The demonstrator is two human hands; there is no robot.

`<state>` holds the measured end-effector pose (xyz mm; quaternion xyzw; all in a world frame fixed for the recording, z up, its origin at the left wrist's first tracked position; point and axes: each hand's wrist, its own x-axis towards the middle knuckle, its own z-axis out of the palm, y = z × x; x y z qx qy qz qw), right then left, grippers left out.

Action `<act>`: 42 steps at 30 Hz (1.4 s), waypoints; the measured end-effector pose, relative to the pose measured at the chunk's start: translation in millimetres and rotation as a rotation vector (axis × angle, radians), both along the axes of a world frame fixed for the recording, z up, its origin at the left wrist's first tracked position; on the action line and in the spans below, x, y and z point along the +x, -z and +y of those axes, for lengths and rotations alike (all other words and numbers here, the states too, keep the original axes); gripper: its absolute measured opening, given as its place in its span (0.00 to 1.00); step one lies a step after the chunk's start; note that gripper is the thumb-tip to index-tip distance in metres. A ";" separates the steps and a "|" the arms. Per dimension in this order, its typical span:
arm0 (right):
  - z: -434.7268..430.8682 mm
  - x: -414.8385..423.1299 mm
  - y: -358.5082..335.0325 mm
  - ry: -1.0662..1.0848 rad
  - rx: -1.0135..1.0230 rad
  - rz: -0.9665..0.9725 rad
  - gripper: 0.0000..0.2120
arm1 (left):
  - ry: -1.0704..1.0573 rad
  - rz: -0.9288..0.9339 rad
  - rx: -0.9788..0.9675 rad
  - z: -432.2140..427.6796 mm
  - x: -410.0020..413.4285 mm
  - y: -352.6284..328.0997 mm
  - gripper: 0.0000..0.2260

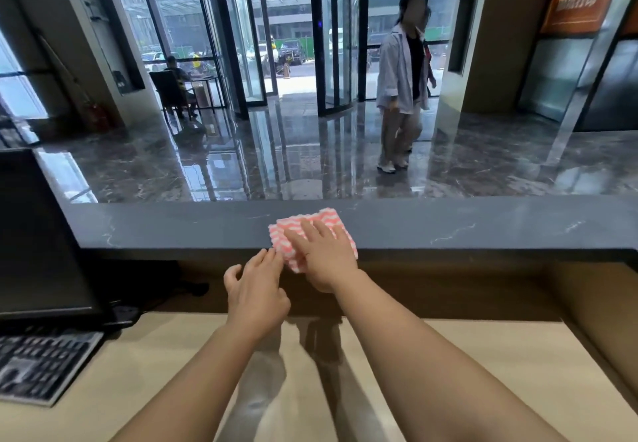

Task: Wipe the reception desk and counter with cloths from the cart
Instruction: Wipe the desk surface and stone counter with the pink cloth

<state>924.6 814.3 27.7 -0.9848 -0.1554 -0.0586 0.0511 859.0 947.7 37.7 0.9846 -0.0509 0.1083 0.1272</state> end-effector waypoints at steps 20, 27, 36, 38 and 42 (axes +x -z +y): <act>-304.6 -79.5 -4.4 0.529 0.056 0.030 0.35 | 0.434 -0.018 0.081 -178.3 -14.3 -18.5 0.24; -372.0 -85.9 -5.7 0.759 -0.032 0.031 0.40 | 0.479 -0.028 0.127 -193.8 -5.7 -21.7 0.22; -330.9 -80.8 0.8 0.857 0.076 0.050 0.38 | 0.447 0.002 0.156 -181.9 1.4 -18.4 0.23; -298.9 -79.8 -3.8 0.764 0.079 0.048 0.36 | 0.442 0.001 0.160 -183.4 1.8 -20.0 0.24; -228.5 -64.2 -6.3 0.567 0.087 0.100 0.32 | 0.439 -0.026 0.172 -188.1 2.1 -27.3 0.21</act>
